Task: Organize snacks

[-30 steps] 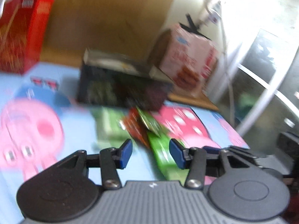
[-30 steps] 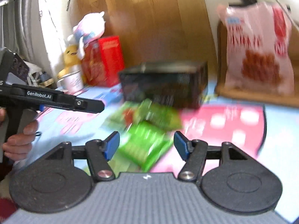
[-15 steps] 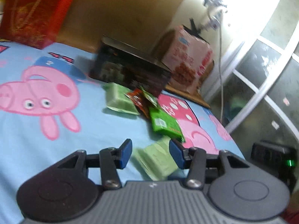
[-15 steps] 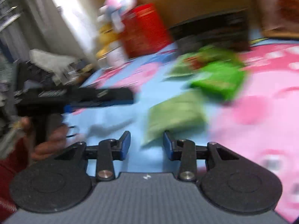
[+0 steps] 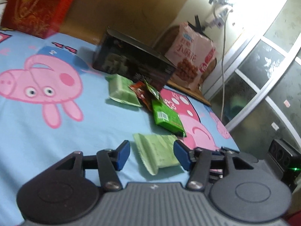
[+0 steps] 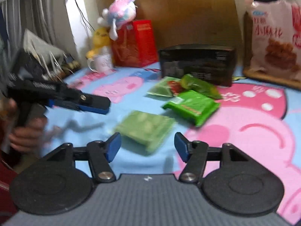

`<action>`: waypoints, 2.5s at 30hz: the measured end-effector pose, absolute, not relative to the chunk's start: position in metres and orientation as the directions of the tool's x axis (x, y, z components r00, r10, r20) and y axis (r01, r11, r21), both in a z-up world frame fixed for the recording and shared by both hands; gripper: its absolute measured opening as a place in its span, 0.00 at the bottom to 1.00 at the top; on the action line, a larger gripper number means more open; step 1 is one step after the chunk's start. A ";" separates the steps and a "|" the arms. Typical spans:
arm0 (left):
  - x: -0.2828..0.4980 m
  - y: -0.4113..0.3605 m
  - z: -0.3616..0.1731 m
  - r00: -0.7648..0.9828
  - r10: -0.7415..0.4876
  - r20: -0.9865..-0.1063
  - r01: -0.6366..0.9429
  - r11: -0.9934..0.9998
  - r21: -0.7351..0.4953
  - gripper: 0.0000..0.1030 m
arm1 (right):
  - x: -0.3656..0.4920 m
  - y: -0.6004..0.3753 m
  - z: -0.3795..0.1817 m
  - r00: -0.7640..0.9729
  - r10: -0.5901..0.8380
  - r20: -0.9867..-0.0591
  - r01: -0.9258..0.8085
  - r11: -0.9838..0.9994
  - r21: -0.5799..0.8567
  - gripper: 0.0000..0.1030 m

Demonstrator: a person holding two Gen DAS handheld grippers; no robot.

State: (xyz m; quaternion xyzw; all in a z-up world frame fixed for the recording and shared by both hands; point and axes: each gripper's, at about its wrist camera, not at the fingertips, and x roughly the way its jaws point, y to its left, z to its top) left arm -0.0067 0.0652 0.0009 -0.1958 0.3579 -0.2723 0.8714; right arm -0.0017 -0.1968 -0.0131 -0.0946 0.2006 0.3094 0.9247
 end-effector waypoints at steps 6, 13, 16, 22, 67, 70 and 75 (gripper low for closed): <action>-0.001 0.052 -0.009 0.577 -0.565 -0.590 0.263 0.812 -0.521 0.48 | 0.007 -0.176 -0.024 0.756 0.472 -0.454 -0.600 0.777 -0.191 0.63; -0.001 0.044 -0.006 0.598 -0.502 -0.624 0.229 0.854 -0.467 0.43 | 0.010 -0.171 -0.030 0.765 0.475 -0.435 -0.592 0.784 -0.185 0.67; -0.002 0.040 -0.004 0.603 -0.475 -0.641 0.219 0.871 -0.439 0.42 | 0.009 -0.170 -0.030 0.771 0.469 -0.430 -0.584 0.789 -0.188 0.68; -0.003 0.035 -0.002 0.606 -0.444 -0.660 0.203 0.889 -0.411 0.42 | 0.008 -0.172 -0.030 0.773 0.469 -0.427 -0.583 0.790 -0.187 0.68; -0.004 0.027 0.001 0.620 -0.390 -0.681 0.191 0.917 -0.351 0.43 | 0.002 -0.170 -0.030 0.742 0.526 -0.417 -0.625 0.767 -0.146 0.45; -0.003 0.027 0.001 0.620 -0.390 -0.681 0.192 0.917 -0.350 0.43 | 0.001 -0.171 -0.030 0.740 0.529 -0.416 -0.626 0.768 -0.138 0.45; -0.003 0.027 0.001 0.620 -0.389 -0.681 0.192 0.917 -0.349 0.43 | 0.001 -0.171 -0.031 0.739 0.531 -0.414 -0.625 0.770 -0.128 0.45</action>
